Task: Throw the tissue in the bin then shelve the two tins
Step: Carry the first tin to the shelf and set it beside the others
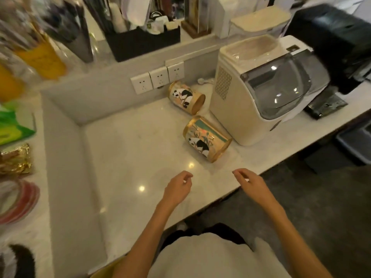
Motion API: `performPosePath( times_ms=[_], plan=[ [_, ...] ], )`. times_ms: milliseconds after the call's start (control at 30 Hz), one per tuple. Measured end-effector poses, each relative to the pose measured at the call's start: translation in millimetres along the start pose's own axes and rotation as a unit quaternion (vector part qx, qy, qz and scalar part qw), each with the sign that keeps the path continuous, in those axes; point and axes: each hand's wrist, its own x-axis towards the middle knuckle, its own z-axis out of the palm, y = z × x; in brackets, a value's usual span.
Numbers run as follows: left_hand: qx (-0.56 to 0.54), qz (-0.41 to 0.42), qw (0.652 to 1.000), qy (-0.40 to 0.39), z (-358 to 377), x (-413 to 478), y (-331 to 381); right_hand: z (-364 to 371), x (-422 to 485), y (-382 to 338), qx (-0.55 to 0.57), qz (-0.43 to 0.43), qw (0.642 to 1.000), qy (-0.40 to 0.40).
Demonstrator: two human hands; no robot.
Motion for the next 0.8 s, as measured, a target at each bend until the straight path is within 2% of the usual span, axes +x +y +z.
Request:
performPosePath(
  times_ms=[233, 400, 533, 600, 667, 800],
  plan=[
    [-0.051, -0.061, 0.996, 0.043, 5, 34, 21, -22, 91, -57, -0.041, -0.119, 0.990, 0.058],
    [-0.149, -0.146, 0.977, 0.054, 22, 61, 47, -22, 143, -77, -0.044, -0.077, 0.993, -0.076],
    [-0.361, -0.227, 0.903, 0.060, 39, 78, 75, -19, 175, -75, 0.000, -0.009, 0.979, -0.203],
    [-0.436, -0.216, 0.872, 0.059, 51, 82, 86, -20, 186, -71, 0.023, -0.010, 0.971, -0.239],
    [-0.472, -0.199, 0.856, 0.069, 65, 83, 95, -25, 192, -70, 0.044, -0.033, 0.963, -0.262],
    [-0.506, -0.197, 0.828, 0.140, 89, 68, 99, -41, 187, -65, 0.083, -0.022, 0.946, -0.313]
  ],
)
